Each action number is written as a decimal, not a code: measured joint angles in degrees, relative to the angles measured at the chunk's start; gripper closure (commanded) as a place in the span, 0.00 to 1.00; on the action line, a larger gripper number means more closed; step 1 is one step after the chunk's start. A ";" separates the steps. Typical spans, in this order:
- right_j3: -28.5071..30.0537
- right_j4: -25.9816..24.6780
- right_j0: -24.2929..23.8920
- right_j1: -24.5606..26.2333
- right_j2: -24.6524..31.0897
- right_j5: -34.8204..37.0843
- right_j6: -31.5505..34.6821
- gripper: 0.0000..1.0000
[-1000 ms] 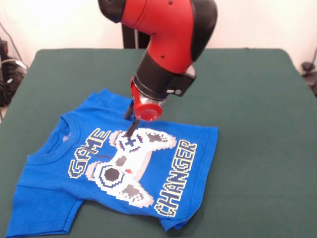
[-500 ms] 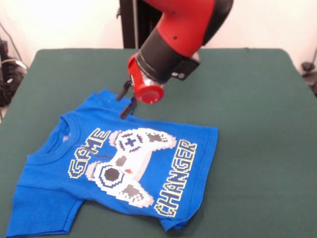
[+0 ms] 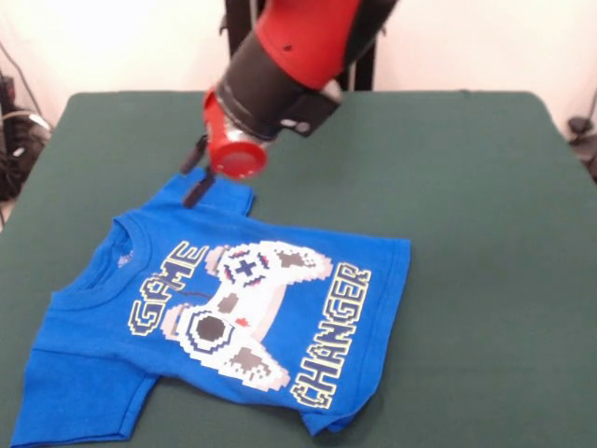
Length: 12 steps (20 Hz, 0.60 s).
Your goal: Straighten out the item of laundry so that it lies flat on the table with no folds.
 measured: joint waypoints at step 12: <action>3.07 -0.01 -6.05 0.68 1.88 -6.20 0.00 0.00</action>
